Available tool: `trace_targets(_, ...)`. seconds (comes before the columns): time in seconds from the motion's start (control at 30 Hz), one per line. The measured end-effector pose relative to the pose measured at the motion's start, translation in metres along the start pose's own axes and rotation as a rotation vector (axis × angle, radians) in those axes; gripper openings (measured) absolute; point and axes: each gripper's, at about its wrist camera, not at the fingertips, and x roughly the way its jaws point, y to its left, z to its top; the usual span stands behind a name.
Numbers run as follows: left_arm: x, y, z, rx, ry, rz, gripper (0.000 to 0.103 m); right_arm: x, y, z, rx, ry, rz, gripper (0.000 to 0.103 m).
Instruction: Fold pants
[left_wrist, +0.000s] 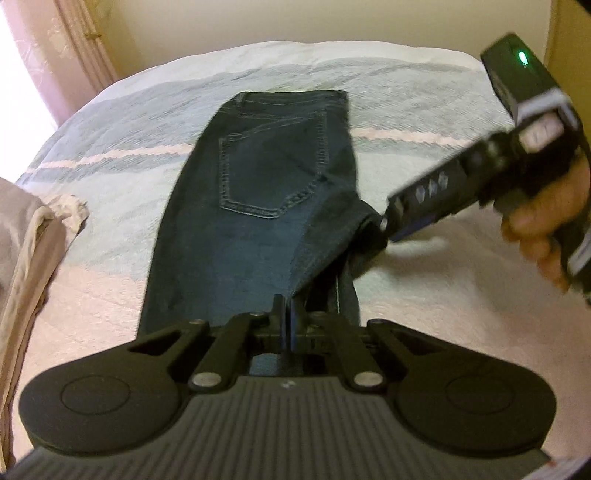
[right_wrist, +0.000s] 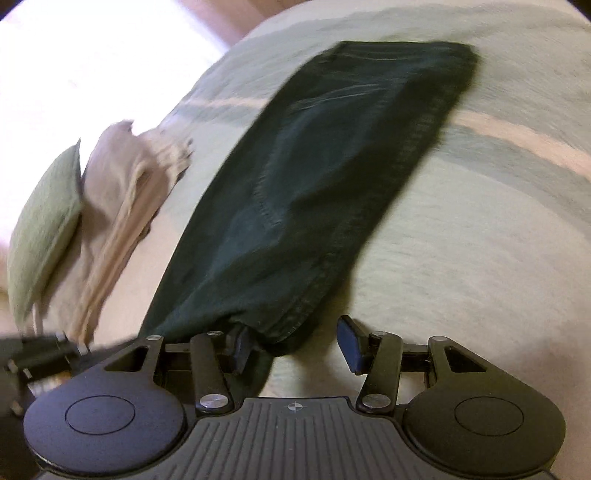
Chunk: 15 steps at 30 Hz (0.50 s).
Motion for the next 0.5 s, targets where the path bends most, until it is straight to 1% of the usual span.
trace_targets(0.07, 0.0, -0.007, -0.001, 0.012, -0.004, -0.018, 0.001, -0.011, -0.008, 0.003, 0.029, -0.019, -0.022, 0.048)
trace_targets(0.13, 0.0, -0.011, -0.002, 0.011, -0.008, -0.018, 0.001, -0.013, -0.008, 0.003, 0.024, -0.017, -0.033, 0.048)
trace_targets(0.23, 0.001, -0.009, -0.003, -0.007, -0.011, -0.018, 0.001, -0.003, 0.002, 0.002, 0.008, -0.003, -0.026, 0.048)
trace_targets(0.33, 0.002, -0.008, -0.003, 0.015, -0.01, -0.012, 0.001, 0.006, 0.008, 0.004, 0.017, -0.02, -0.017, 0.046)
trace_targets(0.37, 0.004, -0.01, -0.004, 0.03, -0.01, -0.006, 0.001, 0.008, 0.006, 0.005, 0.026, -0.02, -0.024, 0.039)
trace_targets(0.4, 0.006, -0.013, -0.005, 0.056, -0.009, -0.013, 0.001, 0.007, 0.004, 0.006, 0.035, -0.012, -0.037, 0.012)
trace_targets(0.43, 0.008, -0.02, -0.006, 0.091, -0.007, -0.021, 0.001, 0.005, 0.001, 0.007, 0.037, 0.016, -0.043, 0.006)
trace_targets(0.5, 0.016, -0.042, -0.01, 0.18, 0.005, -0.036, 0.001, -0.011, 0.0, 0.007, -0.036, 0.044, -0.093, 0.003)
